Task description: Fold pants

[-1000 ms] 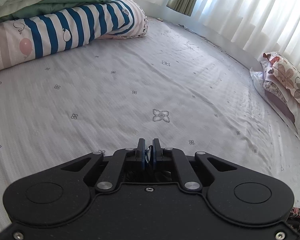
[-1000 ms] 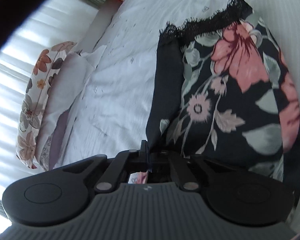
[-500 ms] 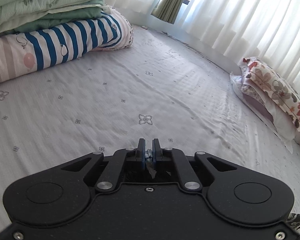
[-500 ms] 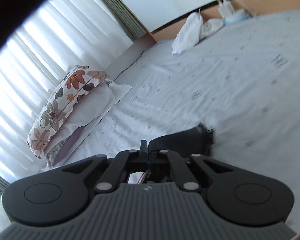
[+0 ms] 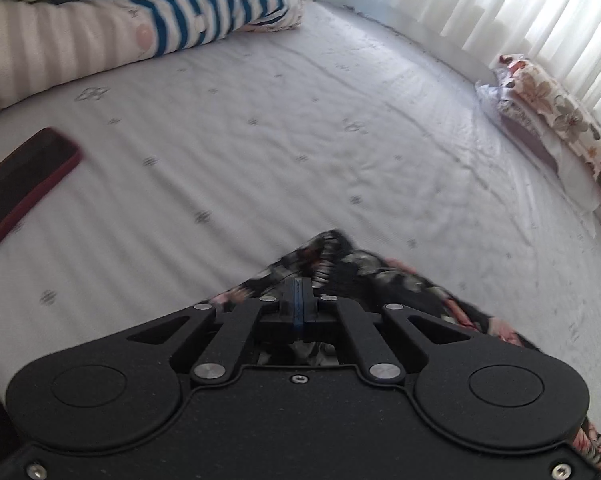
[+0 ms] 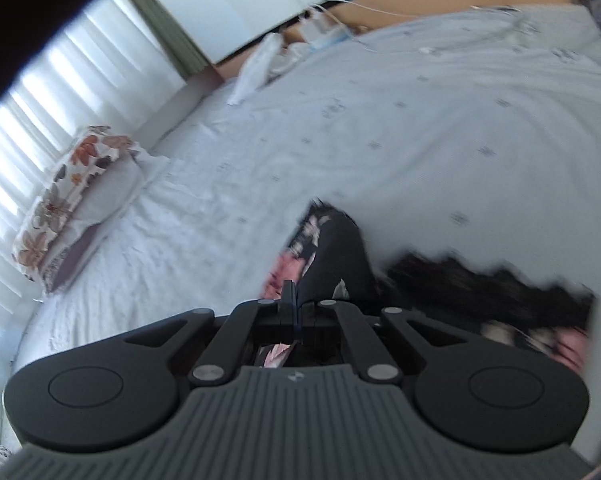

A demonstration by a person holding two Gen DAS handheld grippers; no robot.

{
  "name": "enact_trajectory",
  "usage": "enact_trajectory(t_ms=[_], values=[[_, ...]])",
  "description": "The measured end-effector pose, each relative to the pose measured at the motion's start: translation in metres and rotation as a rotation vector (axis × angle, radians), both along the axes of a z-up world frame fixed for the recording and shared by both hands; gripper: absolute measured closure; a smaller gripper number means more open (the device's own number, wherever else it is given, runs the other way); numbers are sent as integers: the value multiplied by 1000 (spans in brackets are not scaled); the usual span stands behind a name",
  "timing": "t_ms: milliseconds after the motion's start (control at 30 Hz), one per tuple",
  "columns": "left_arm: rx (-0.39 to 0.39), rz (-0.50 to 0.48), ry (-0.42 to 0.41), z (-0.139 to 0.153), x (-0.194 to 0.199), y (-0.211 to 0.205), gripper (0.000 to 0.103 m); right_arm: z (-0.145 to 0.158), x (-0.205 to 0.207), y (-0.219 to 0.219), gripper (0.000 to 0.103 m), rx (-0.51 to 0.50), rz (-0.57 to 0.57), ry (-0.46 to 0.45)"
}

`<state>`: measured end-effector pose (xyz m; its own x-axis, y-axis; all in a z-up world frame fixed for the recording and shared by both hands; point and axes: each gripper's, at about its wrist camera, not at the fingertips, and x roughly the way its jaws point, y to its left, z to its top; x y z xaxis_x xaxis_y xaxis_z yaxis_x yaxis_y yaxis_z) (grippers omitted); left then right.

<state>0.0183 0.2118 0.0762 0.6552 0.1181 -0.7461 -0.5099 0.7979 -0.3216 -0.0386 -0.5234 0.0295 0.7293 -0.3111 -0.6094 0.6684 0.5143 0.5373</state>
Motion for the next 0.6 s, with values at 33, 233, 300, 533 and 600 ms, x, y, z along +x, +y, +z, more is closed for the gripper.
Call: enact_trajectory(t_ms=[33,233,300,533,600], values=[[-3,21,10,-3,-8,5,102,-7,-11,-2,101,0,-16,13],[-50,-39,55,-17,-30,15,102,-27,-40,-7,101,8,-54,72],[-77,-105,55,-20,-37,0,98,-30,-40,0,101,-2,-48,87],[-110,-193,23,-27,-34,-46,52,-20,-28,16,101,-79,-11,109],[-110,-183,24,-32,-27,-51,50,-17,-26,19,101,-105,0,117]])
